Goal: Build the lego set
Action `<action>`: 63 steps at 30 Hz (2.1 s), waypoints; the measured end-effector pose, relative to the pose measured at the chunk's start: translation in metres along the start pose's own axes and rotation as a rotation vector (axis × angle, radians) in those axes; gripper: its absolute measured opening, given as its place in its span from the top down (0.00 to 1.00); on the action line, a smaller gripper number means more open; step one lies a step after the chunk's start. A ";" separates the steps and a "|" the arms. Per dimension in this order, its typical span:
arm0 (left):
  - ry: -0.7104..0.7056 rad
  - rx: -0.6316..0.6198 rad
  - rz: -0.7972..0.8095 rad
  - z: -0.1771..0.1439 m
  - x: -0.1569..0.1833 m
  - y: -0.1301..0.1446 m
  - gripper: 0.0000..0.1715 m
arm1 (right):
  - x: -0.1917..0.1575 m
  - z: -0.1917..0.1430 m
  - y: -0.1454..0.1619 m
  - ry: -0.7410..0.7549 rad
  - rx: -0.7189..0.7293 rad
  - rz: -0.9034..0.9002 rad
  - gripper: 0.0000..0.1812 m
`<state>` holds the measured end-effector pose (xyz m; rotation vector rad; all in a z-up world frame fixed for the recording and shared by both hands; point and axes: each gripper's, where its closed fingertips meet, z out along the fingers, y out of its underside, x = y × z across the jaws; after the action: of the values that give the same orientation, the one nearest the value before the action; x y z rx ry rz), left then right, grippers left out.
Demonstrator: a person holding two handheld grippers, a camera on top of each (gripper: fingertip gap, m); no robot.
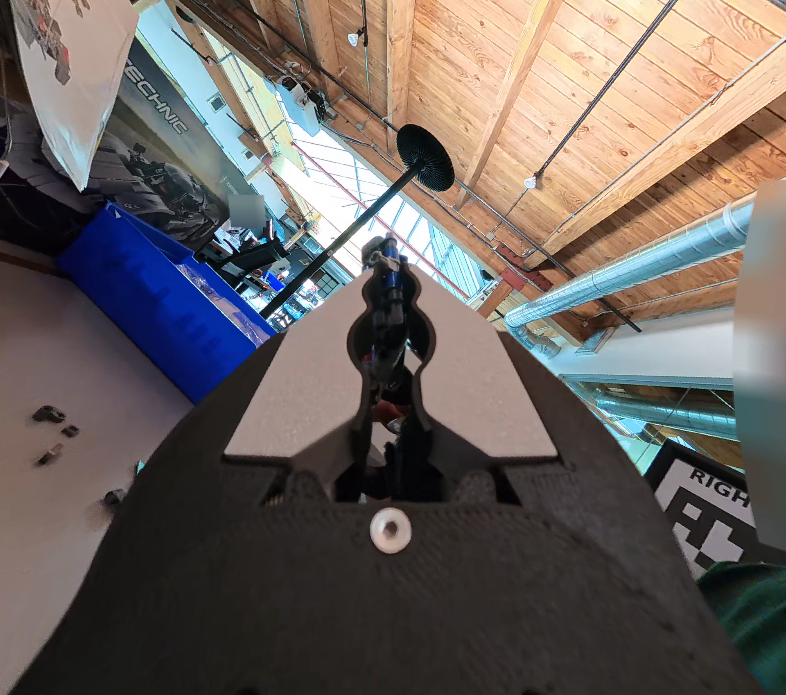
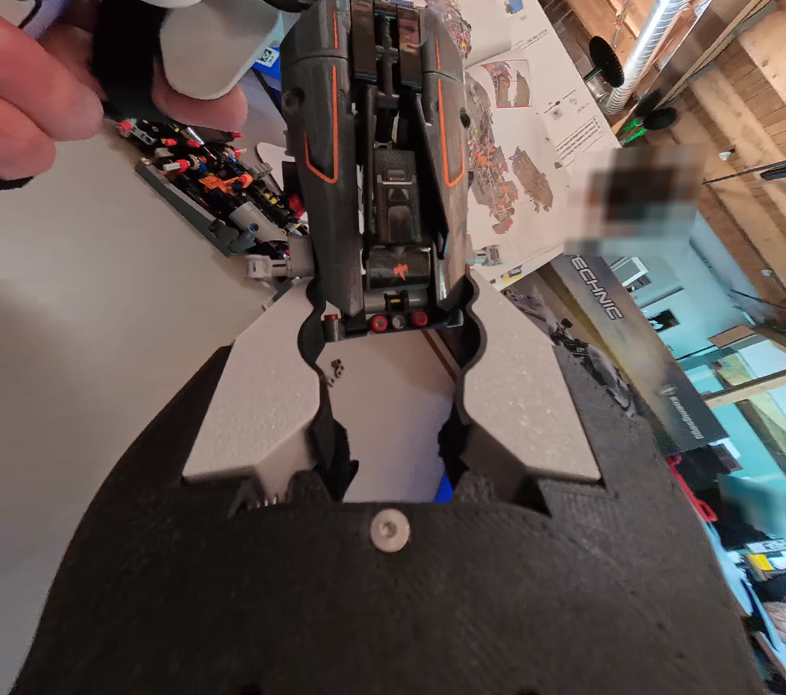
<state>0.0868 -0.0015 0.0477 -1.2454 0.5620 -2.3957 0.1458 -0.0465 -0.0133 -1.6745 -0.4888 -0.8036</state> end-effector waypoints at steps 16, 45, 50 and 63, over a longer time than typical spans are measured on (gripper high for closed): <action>0.067 -0.047 0.191 0.003 0.035 0.006 0.77 | -0.008 -0.011 -0.010 -0.227 0.132 0.354 0.67; -0.558 -1.107 1.062 -0.134 -0.154 -0.060 0.46 | -0.015 0.085 0.026 -0.911 -0.069 0.298 0.68; -0.589 -1.232 1.029 -0.154 -0.189 -0.056 0.47 | -0.032 0.109 0.039 -1.021 -0.130 0.215 0.68; -0.474 -1.230 1.014 -0.159 -0.197 -0.044 0.61 | -0.059 0.149 0.055 -1.149 -0.205 0.065 0.73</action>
<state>0.0534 0.1621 -0.1474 -1.2987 2.0057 -0.7548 0.1812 0.0882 -0.1096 -2.2322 -1.1372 0.2624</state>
